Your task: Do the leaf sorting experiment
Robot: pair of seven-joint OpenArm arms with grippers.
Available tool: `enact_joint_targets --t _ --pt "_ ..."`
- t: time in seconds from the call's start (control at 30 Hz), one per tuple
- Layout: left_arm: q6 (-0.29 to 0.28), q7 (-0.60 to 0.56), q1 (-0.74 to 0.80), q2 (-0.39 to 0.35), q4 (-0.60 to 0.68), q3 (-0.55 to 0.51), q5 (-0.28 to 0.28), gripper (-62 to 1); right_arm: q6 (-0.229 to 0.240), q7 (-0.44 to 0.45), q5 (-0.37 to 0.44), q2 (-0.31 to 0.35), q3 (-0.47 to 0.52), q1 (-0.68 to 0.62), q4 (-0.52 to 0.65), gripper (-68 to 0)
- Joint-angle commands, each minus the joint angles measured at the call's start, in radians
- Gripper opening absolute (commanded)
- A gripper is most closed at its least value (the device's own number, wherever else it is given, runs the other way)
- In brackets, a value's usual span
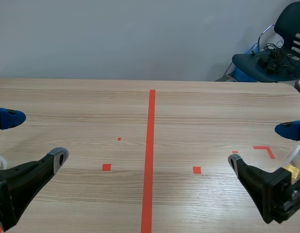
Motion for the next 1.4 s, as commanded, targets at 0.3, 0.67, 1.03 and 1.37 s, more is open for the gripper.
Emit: enact_joint_targets --t 0.3,0.67,1.03,1.37 --pt "0.005 -0.016 -0.026 0.005 -0.022 0.003 -0.012 1.4 -0.004 -0.03 0.007 -0.005 0.011 0.029 0.014 0.4" --pt "0.005 -0.013 -0.026 0.005 -0.022 0.003 -0.012 1.4 -0.003 -0.042 0.007 -0.005 0.011 0.042 0.014 0.4" --pt "0.005 -0.013 -0.026 0.005 -0.022 0.003 -0.012 1.4 -0.003 -0.042 0.007 -0.005 0.011 0.042 0.014 0.4" --pt "0.005 -0.013 -0.026 0.005 -0.022 0.003 -0.012 1.4 -0.003 -0.042 0.007 -0.005 0.011 0.042 0.014 0.4"
